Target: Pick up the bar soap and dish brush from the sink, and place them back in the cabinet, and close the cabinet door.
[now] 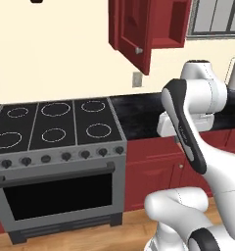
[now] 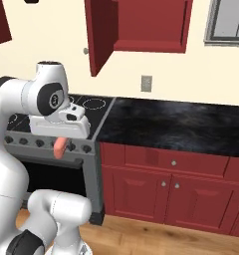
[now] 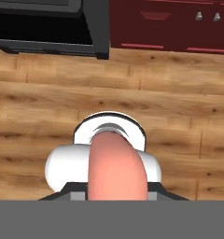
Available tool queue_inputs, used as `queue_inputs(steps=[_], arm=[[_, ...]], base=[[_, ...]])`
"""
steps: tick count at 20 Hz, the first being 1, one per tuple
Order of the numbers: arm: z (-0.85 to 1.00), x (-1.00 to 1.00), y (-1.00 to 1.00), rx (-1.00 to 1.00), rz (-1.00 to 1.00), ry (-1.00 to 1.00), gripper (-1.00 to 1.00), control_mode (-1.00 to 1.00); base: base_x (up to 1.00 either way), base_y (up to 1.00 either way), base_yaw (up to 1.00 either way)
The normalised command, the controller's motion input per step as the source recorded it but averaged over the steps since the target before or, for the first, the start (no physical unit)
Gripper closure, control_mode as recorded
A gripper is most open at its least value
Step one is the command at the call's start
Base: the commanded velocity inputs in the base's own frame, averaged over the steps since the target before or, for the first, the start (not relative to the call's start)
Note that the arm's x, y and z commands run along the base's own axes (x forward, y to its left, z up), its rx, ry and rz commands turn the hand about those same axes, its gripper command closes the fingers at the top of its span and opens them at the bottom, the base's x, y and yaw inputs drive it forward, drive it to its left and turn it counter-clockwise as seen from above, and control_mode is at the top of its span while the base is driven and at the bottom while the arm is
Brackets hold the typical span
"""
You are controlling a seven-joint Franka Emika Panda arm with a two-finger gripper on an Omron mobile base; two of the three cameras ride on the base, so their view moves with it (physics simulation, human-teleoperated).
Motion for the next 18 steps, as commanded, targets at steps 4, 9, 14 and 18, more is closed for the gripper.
queue_inputs(steps=[4,9,14,18], arm=[[0.00,0.00,0.00,0.00,0.00,0.00,1.00,1.00],[0.00,0.00,0.00,0.00,0.00,0.00,1.00,1.00],[0.00,0.00,0.00,0.00,0.00,0.00,1.00,1.00],[0.00,0.00,0.00,0.00,0.00,0.00,1.00,1.00]], base=[[0.00,-0.55,0.00],[0.00,-0.54,0.00],[0.00,-0.51,-0.02],[0.01,-0.41,-0.11]])
